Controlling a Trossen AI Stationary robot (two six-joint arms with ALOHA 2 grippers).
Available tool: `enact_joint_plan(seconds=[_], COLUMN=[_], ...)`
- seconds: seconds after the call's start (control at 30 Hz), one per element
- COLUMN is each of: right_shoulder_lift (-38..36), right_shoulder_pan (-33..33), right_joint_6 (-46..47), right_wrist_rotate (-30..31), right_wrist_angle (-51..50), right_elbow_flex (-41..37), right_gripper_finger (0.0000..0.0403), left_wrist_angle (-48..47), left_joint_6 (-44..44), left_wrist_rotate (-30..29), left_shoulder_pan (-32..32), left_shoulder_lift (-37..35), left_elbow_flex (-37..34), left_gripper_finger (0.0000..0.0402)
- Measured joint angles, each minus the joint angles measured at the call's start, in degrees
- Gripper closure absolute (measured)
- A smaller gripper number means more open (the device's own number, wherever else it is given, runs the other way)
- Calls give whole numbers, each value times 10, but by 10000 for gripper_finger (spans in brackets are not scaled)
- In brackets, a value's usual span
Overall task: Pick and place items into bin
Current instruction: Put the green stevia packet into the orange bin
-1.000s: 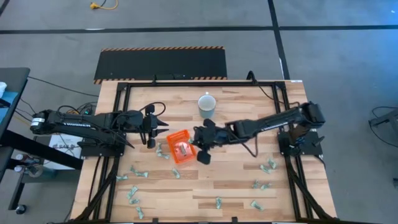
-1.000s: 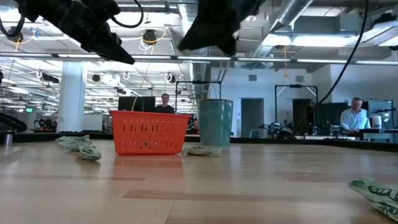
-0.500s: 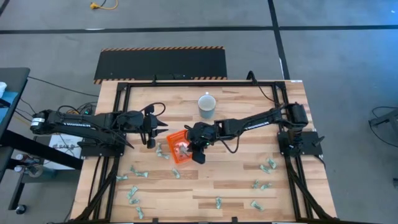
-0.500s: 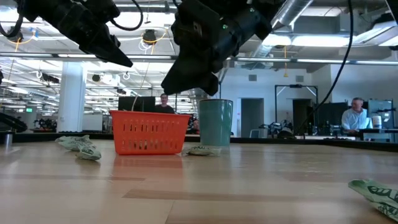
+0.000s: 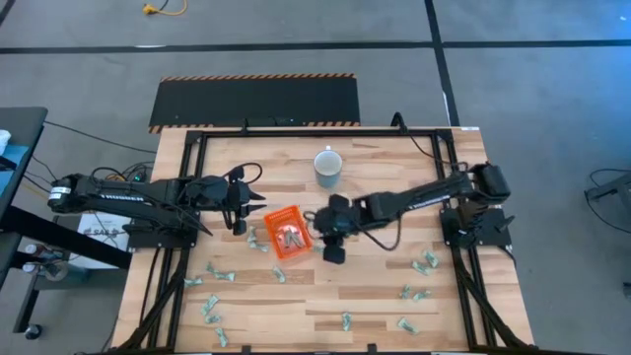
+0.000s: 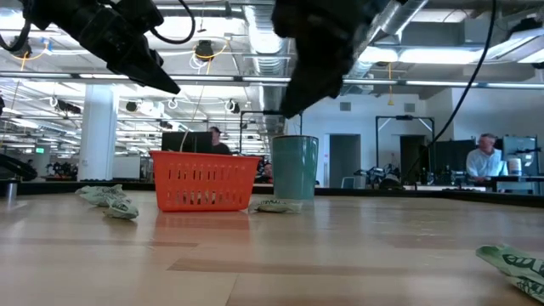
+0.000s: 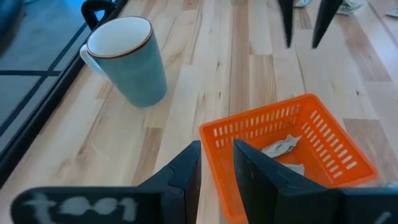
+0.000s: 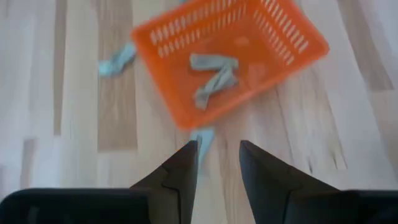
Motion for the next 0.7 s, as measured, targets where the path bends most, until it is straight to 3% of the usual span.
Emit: enact_joint_plan(seconds=[0.27, 0.5, 0.7], right_shoulder_lift=[3, 3, 14], right_shoulder_pan=[76, 67, 45], right_joint_6=[45, 65, 98], right_wrist_rotate=[96, 98, 64], right_wrist_angle=[91, 183, 210], right_elbow_flex=[-87, -143, -160], right_gripper_finger=[291, 291, 286], left_wrist_angle=[-4, -4, -5], left_joint_6=[-1, -2, -2], left_wrist_rotate=[-1, -14, -15], left_shoulder_pan=[0, 0, 0], left_shoulder_lift=[0, 0, 0], left_elbow_flex=[0, 0, 0], left_gripper_finger=[319, 319, 319])
